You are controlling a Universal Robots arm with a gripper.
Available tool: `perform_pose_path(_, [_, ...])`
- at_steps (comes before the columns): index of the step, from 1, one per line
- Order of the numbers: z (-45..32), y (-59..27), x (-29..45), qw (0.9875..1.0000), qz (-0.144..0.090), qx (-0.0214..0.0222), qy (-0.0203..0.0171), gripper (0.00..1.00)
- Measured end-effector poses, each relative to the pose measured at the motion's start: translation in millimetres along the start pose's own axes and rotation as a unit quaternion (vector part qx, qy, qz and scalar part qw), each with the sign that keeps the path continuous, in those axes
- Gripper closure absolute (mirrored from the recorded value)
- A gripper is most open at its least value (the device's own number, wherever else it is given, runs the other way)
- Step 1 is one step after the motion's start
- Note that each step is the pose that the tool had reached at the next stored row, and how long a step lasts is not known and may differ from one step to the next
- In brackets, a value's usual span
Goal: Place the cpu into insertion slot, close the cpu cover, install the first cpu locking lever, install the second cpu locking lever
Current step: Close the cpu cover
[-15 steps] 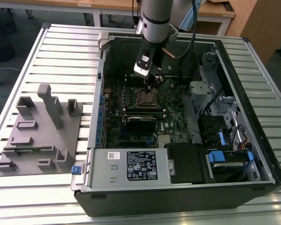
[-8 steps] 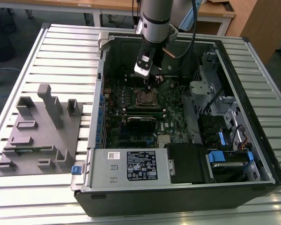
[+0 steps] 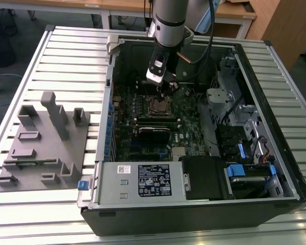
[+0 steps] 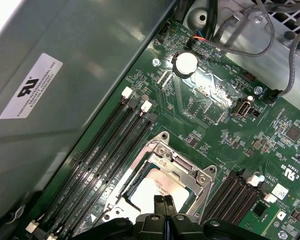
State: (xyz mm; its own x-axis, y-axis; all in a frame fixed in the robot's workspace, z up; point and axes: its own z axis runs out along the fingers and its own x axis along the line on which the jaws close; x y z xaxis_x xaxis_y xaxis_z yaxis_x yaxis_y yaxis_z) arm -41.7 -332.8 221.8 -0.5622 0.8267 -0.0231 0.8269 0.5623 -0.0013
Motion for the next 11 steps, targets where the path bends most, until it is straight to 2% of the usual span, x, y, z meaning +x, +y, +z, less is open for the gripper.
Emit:
perform_pose_path(7, [0.0, 0.0, 0.0, 1.0, -0.004, -0.0001, 0.0, 0.9])
perform_pose_path(11, [0.0, 0.0, 0.0, 0.9996, -0.028, -0.0007, 0.0001, 0.9])
